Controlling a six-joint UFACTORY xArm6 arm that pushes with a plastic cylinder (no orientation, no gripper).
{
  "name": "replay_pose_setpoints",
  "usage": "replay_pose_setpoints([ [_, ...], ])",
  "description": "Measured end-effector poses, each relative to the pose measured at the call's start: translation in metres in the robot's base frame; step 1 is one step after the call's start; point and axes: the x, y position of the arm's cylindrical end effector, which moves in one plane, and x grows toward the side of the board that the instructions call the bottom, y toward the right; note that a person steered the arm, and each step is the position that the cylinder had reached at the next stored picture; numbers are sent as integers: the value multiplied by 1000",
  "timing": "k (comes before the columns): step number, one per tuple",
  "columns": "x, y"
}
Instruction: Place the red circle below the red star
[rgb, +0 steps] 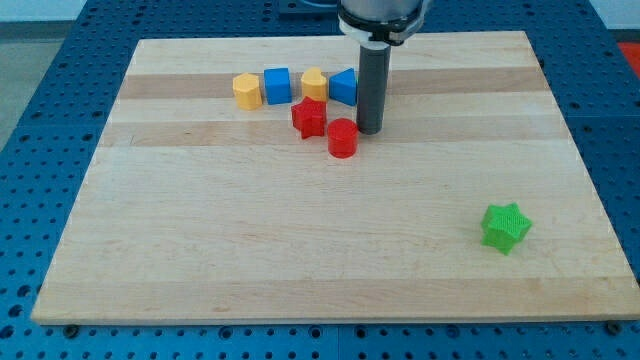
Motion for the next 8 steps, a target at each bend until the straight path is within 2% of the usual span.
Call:
replay_pose_setpoints([
  [3, 46, -36],
  [5, 51, -35],
  [7, 108, -77],
  [8, 108, -86],
])
